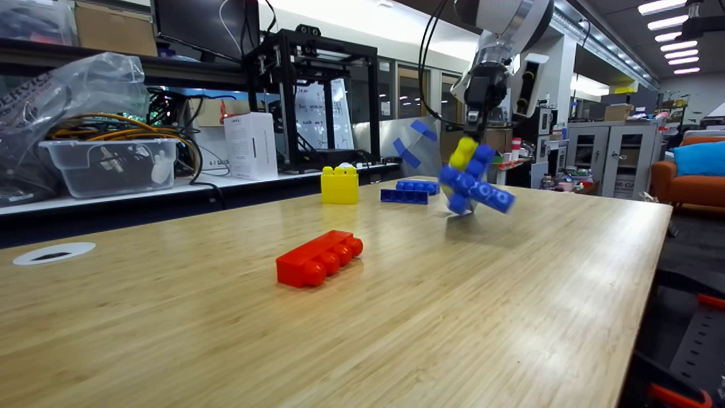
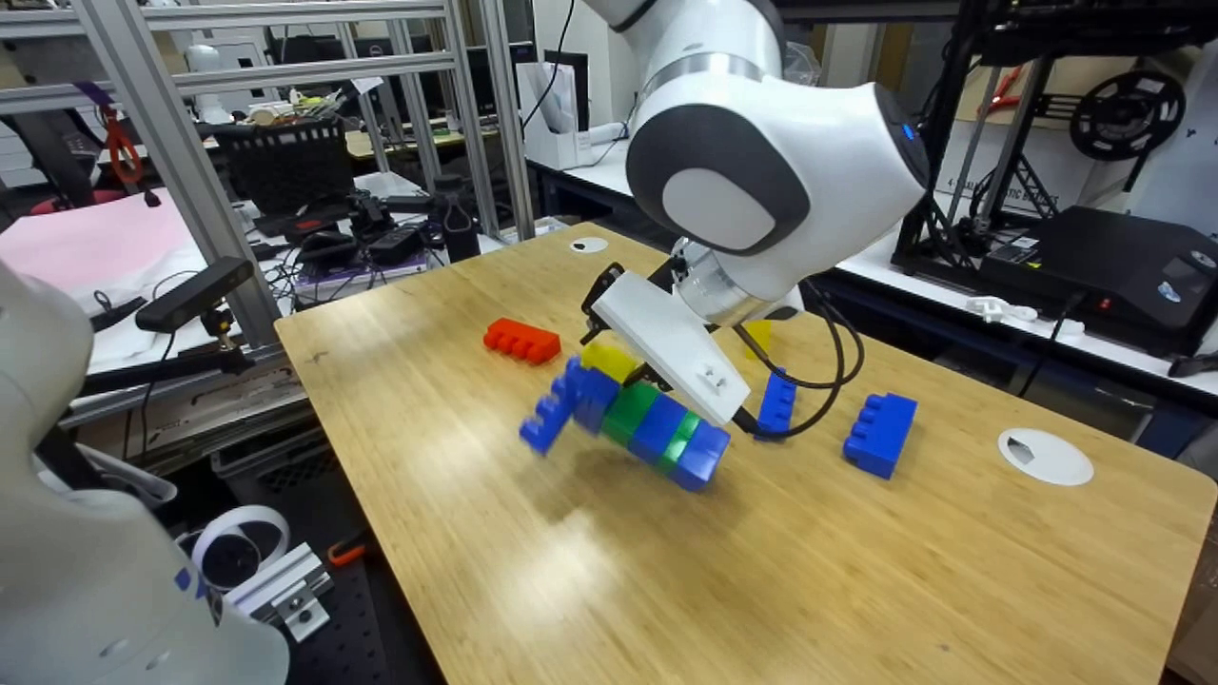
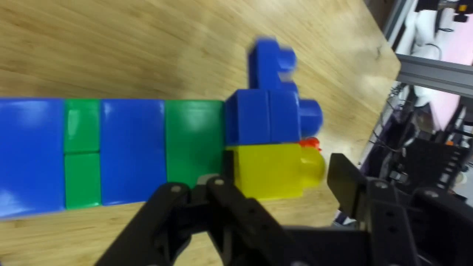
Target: Knock down the building blocks
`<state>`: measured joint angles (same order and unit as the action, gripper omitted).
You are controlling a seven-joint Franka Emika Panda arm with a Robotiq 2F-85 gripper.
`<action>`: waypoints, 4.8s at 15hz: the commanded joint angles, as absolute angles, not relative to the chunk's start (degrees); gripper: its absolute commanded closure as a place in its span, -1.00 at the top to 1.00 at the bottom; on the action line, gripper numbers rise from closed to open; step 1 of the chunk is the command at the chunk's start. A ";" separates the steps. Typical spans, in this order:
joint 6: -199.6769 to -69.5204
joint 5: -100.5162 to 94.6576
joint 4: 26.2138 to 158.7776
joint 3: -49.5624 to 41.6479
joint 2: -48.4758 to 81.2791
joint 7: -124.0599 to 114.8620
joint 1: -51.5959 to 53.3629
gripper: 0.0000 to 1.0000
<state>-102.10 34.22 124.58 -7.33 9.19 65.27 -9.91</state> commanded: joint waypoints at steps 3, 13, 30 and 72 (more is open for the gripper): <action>-117.38 29.25 131.10 -5.50 7.92 60.21 -7.32 -0.17; -121.83 27.57 132.18 -4.93 8.69 55.63 -7.53 -0.17; -120.40 28.45 134.46 -3.61 9.15 54.09 -7.32 -0.17; -138.57 20.70 133.32 -1.48 3.46 40.29 -5.46 0.83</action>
<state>-142.73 21.77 133.46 -1.75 5.41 41.39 -5.34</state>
